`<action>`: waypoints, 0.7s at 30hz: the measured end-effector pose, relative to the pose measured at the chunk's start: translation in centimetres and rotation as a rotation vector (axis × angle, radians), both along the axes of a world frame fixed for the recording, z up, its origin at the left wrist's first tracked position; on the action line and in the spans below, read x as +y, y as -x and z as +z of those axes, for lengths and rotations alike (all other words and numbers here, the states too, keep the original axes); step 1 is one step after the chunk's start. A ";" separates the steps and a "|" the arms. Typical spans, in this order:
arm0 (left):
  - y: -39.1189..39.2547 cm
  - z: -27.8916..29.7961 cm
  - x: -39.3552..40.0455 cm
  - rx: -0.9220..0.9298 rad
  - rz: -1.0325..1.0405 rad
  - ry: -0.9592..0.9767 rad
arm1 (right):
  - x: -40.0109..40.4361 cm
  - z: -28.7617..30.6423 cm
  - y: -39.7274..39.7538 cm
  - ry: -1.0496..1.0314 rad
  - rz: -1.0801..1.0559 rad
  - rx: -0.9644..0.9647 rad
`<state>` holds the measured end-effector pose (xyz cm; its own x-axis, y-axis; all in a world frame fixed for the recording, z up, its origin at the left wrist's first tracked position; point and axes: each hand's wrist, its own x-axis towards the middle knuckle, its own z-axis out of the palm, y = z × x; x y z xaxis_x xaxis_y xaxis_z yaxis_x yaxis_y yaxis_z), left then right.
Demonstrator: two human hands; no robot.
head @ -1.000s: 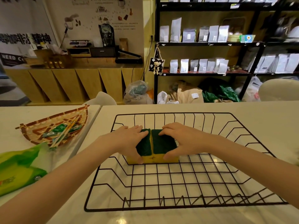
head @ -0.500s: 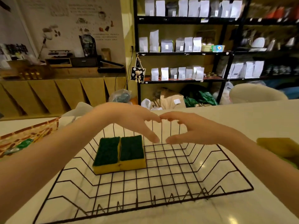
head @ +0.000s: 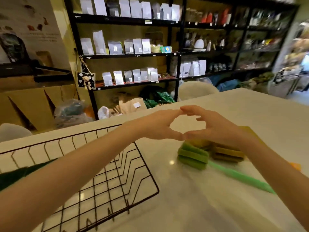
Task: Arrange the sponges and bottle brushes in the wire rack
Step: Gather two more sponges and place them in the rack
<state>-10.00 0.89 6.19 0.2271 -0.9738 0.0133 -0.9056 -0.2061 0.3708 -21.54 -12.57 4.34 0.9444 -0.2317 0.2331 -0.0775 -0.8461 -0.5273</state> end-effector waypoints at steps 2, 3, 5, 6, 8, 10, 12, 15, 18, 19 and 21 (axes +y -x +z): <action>0.9 -0.6 -2.5 0.002 -0.029 0.015 | -2.3 -0.7 1.3 -0.011 -0.055 -0.006; 1.3 -0.9 -3.6 0.006 -0.040 0.019 | -3.4 -1.2 1.9 -0.011 -0.083 -0.008; 1.8 -1.7 -5.9 0.005 -0.063 0.019 | -5.6 -2.0 3.1 -0.016 -0.142 -0.015; 1.8 -2.2 -7.0 -0.001 -0.075 0.018 | -6.7 -2.4 3.6 -0.019 -0.171 -0.017; 1.8 -3.2 -8.9 0.001 -0.085 0.004 | -8.8 -3.3 4.6 -0.030 -0.236 -0.003; 1.9 -4.3 -10.6 0.010 -0.092 -0.020 | -10.7 -4.2 5.5 -0.040 -0.304 0.011; 2.1 -5.3 -12.2 0.001 -0.108 -0.042 | -12.0 -5.1 6.2 -0.042 -0.363 0.008; 2.3 -6.7 -14.1 -0.035 -0.139 -0.085 | -13.3 -6.6 7.1 -0.021 -0.423 0.039; 1.7 -7.9 -15.4 -0.062 -0.145 -0.150 | -14.3 -8.2 7.4 0.001 -0.498 0.109; 1.5 -8.2 -15.6 -0.069 -0.132 -0.168 | -14.6 -8.7 7.4 0.021 -0.527 0.137; 1.1 -8.4 -15.9 -0.083 -0.106 -0.189 | -14.9 -9.4 7.3 0.069 -0.593 0.190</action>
